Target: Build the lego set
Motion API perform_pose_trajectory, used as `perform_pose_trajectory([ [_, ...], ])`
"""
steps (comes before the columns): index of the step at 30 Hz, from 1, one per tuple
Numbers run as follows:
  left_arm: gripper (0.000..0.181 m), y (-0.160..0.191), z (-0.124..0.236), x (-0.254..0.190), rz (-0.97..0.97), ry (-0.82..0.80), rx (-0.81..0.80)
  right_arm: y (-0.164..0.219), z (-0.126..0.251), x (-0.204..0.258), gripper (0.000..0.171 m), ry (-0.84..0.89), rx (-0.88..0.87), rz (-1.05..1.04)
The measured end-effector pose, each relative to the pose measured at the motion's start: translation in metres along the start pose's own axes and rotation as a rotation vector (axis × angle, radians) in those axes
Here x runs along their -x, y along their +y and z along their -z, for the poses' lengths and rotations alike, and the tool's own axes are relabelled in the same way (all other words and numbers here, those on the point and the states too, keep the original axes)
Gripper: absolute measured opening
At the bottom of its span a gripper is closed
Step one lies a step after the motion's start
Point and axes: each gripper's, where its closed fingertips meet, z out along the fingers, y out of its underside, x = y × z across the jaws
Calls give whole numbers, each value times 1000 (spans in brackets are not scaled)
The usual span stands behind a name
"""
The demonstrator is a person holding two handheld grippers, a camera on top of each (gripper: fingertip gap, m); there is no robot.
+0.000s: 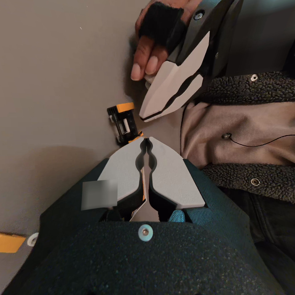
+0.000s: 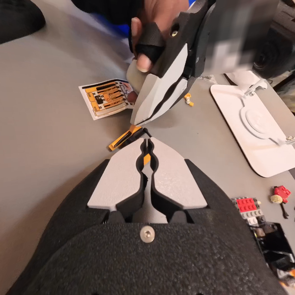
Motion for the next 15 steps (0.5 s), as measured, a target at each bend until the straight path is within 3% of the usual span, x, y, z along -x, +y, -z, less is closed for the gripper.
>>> perform_pose_trajectory([
  [15,0,4,-9,-6,-47,-59,22,8,-14,4,0,39,77,82],
])
